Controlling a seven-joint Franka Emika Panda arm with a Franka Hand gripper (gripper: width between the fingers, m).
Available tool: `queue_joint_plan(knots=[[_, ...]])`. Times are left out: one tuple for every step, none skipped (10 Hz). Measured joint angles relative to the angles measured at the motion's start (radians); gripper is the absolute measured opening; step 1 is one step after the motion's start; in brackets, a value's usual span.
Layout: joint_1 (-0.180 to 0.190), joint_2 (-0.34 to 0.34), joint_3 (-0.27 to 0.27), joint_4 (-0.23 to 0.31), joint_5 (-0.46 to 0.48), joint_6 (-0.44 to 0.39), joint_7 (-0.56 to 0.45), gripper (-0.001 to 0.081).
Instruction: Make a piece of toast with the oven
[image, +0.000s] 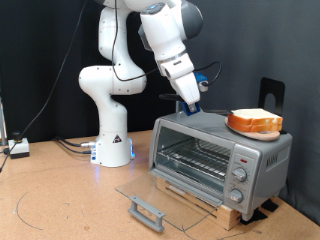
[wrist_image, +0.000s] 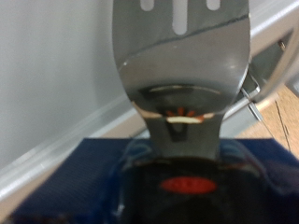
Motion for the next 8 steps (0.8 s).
queue_joint_plan(knots=[[-0.007,0.0,0.0,-0.001,-0.019,0.012,0.0,0.0396],[-0.011,0.002,0.001,-0.002,-0.033,0.018,0.004,0.0396],[-0.014,0.007,0.005,-0.002,-0.041,0.022,0.015,0.0396],[-0.016,0.016,0.015,-0.002,-0.047,0.031,0.033,0.0396],[-0.016,0.025,0.028,-0.002,-0.051,0.043,0.047,0.0396],[-0.016,0.033,0.04,-0.002,-0.052,0.057,0.057,0.0396],[-0.016,0.043,0.051,-0.001,-0.052,0.068,0.067,0.0396],[-0.016,0.05,0.057,-0.001,-0.052,0.076,0.071,0.0396]])
